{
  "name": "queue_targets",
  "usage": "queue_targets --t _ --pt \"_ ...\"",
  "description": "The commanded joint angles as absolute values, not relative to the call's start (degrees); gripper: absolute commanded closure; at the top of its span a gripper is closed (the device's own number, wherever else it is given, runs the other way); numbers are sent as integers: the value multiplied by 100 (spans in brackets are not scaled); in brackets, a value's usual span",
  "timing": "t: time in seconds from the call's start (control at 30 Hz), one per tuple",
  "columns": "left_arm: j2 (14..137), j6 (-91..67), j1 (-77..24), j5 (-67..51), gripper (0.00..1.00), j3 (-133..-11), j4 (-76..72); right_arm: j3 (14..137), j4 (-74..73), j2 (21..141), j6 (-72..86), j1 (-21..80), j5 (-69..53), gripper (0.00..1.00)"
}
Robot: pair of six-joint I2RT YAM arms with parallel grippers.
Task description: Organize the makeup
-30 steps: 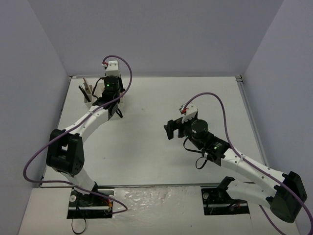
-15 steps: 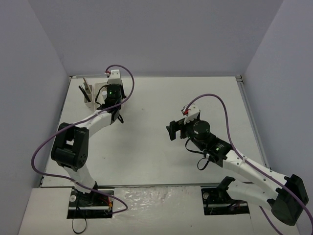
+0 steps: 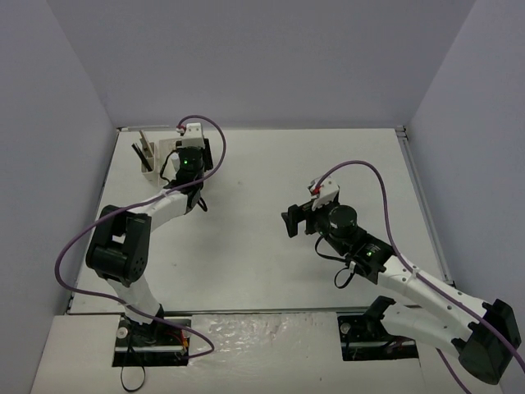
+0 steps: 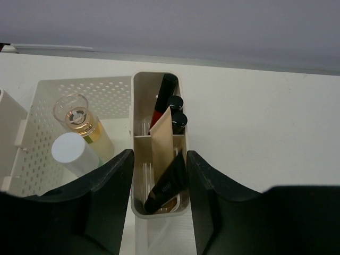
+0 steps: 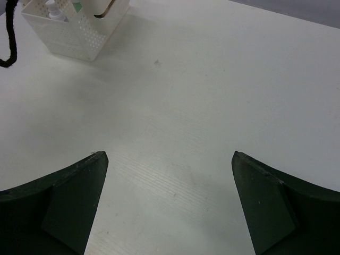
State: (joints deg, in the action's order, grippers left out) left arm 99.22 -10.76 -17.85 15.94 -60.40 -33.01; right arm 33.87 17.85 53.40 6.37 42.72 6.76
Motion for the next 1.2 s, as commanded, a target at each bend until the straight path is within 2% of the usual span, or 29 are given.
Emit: queue_targets --t 0.0,0.2,0.33,0.43,0.63,0.83,1.17 --pt "9514 -1078 -1740 1674 47 -6094 -3683 3493 2025 5164 658 4228 757 0" --pt "8821 -1167 -1740 1790 23 -6081 -2946 3752 1741 5032 611 4236 897 0" --pt "8018 -1180 -1738 1885 9 -6303 -1799 4114 1312 4916 556 4225 1242 0" --pt "7210 -1213 -1729 1985 3 -6631 -518 4377 942 4804 562 4227 1499 0" --pt "5722 -1279 -1714 1806 3 -7028 2092 4838 230 4523 654 4219 2359 0" --pt "4313 -1336 -1705 1503 3 -6878 3825 5157 -489 4171 767 4225 3351 0" --pt "3265 -1590 -1705 1096 3 -6087 4702 4949 -800 3610 914 4228 3716 0"
